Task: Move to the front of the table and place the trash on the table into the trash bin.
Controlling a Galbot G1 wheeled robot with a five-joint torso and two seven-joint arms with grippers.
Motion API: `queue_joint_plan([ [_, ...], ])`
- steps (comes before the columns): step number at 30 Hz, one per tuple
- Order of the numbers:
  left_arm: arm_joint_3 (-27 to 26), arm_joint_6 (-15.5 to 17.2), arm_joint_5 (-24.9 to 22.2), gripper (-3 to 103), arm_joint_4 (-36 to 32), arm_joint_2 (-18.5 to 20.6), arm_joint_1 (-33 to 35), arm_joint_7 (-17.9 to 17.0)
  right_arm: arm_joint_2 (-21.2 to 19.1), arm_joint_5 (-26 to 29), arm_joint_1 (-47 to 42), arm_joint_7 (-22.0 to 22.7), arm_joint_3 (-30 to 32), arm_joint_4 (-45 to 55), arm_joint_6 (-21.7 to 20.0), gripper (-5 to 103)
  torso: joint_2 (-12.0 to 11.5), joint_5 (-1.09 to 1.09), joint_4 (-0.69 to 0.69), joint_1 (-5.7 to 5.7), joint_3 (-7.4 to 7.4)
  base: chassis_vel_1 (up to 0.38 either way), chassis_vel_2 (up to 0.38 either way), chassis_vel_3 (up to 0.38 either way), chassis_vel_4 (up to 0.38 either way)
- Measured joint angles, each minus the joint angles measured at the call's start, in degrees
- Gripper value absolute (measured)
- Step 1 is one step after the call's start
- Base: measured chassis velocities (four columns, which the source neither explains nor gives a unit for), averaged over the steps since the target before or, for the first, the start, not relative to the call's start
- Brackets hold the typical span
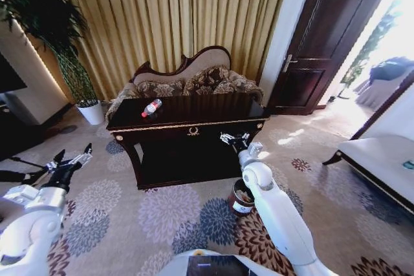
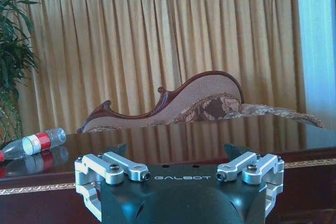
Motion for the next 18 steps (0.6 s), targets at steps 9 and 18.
queue_joint_plan([
  [9,0.01,-0.23,0.09,100,0.27,-0.30,0.08,0.25,0.48,-0.65,-1.12,-0.28,-0.72,0.68,-0.05,100,0.00,0.00,0.00,0.00,0.00,-0.072,0.061,0.068,-0.056],
  [18,-0.04,-0.40,0.40,100,0.27,-0.68,0.44,0.47,0.30,-0.56,-1.15,-0.36,-0.76,1.31,-0.21,100,0.00,0.00,0.01,0.00,0.00,-0.045,0.049,0.043,-0.046],
])
